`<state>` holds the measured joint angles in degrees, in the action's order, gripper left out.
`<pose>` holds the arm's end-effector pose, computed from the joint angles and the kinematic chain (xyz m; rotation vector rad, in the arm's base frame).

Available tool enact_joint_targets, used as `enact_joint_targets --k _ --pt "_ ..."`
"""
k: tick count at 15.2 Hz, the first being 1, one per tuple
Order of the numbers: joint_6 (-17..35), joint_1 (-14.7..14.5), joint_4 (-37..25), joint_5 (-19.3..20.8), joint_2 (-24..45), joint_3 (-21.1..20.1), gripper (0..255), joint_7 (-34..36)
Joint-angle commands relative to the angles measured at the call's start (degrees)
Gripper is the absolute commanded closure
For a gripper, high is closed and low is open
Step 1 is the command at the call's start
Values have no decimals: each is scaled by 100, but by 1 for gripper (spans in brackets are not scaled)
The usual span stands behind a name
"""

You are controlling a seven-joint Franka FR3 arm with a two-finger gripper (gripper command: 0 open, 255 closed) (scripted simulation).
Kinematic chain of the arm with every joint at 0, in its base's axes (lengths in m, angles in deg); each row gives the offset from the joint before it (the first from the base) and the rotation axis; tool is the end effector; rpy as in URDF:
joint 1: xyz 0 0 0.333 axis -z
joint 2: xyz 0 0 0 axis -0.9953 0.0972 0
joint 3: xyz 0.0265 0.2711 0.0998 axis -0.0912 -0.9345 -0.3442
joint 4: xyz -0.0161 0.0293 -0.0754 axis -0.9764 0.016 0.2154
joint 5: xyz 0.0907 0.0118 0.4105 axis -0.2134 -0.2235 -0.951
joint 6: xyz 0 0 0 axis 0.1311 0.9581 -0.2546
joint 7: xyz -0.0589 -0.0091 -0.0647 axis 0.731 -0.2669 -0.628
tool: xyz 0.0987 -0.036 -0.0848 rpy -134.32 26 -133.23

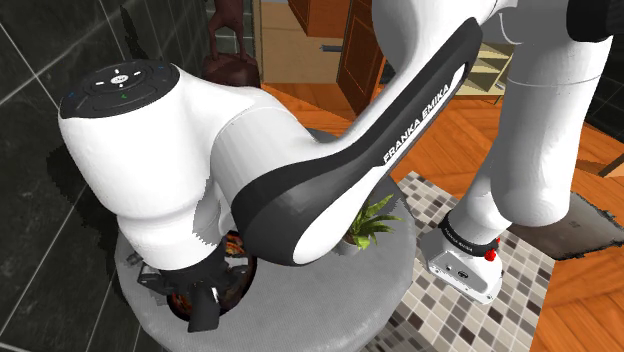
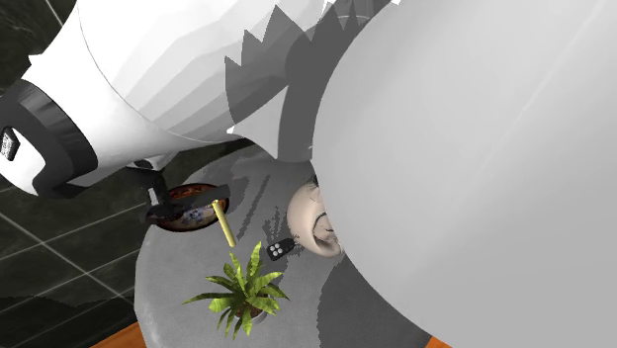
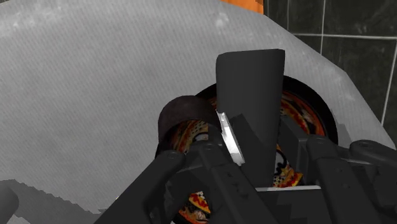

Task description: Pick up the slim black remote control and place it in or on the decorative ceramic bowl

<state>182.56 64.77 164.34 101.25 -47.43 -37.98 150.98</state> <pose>0.2453 0.5856 0.3032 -2.9708 0.9252 -0.0079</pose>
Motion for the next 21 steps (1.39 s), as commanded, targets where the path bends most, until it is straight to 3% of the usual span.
enact_joint_targets --k 1,6,7,12,16,21 --pt "27 7 42 18 13 21 255 12" --pt "27 8 42 19 14 20 255 12" --pt "40 14 58 20 11 21 0 11" --pt "27 8 42 19 14 20 0 12" --pt "-535 199 -272 -374 -370 -217 0 -238" --pt "-535 197 -271 -375 -370 -215 0 -239"
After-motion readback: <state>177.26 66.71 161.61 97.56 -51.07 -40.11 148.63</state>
